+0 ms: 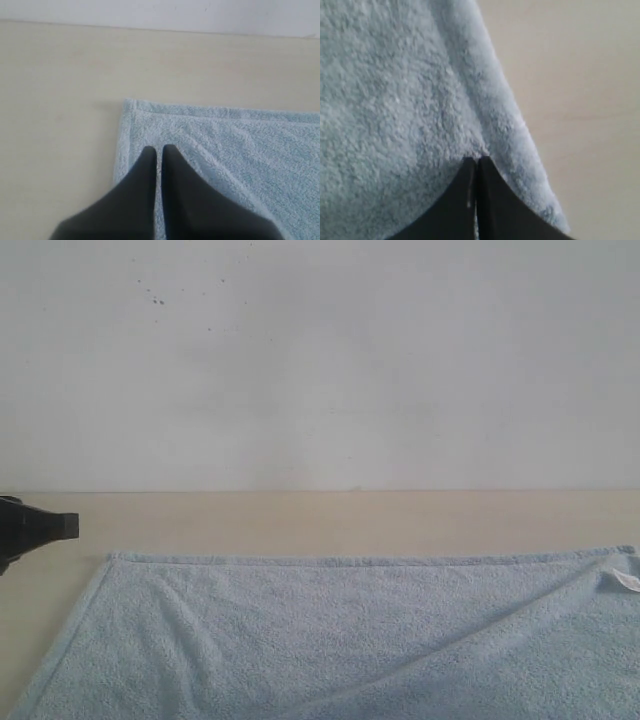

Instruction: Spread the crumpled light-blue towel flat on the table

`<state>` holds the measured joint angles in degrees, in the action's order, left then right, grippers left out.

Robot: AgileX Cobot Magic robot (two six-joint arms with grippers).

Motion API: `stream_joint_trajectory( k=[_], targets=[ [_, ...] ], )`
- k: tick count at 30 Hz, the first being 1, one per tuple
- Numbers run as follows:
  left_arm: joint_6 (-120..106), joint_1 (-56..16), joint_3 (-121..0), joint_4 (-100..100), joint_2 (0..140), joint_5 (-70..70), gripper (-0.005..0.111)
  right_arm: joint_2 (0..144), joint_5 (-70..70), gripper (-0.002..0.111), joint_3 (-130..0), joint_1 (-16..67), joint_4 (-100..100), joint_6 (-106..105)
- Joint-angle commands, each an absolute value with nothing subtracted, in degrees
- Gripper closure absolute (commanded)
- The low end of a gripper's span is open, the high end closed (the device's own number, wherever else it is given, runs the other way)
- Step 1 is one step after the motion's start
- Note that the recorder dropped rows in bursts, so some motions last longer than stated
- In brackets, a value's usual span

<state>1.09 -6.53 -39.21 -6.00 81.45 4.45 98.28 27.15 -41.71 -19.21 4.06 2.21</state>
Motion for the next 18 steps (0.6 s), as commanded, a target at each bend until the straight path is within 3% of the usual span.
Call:
stream_joint_trajectory(
  k=[1, 11, 18],
  targets=[
    [1.9, -8.7, -39.0, -6.5, 83.5, 8.3, 0.103, 97.8, 26.7, 0.109, -40.1, -19.5, 4.6, 2.4],
    [2.2, -10.0, -39.0, -6.5, 85.9, 10.4, 0.103, 97.8, 37.6, 0.109, -40.1, -19.5, 17.5, 10.7],
    [2.2, -10.0, -39.0, -6.5, 85.9, 10.3, 0.103, 97.6, 34.7, 0.109, -40.1, -19.4, 16.1, 12.6]
  ],
)
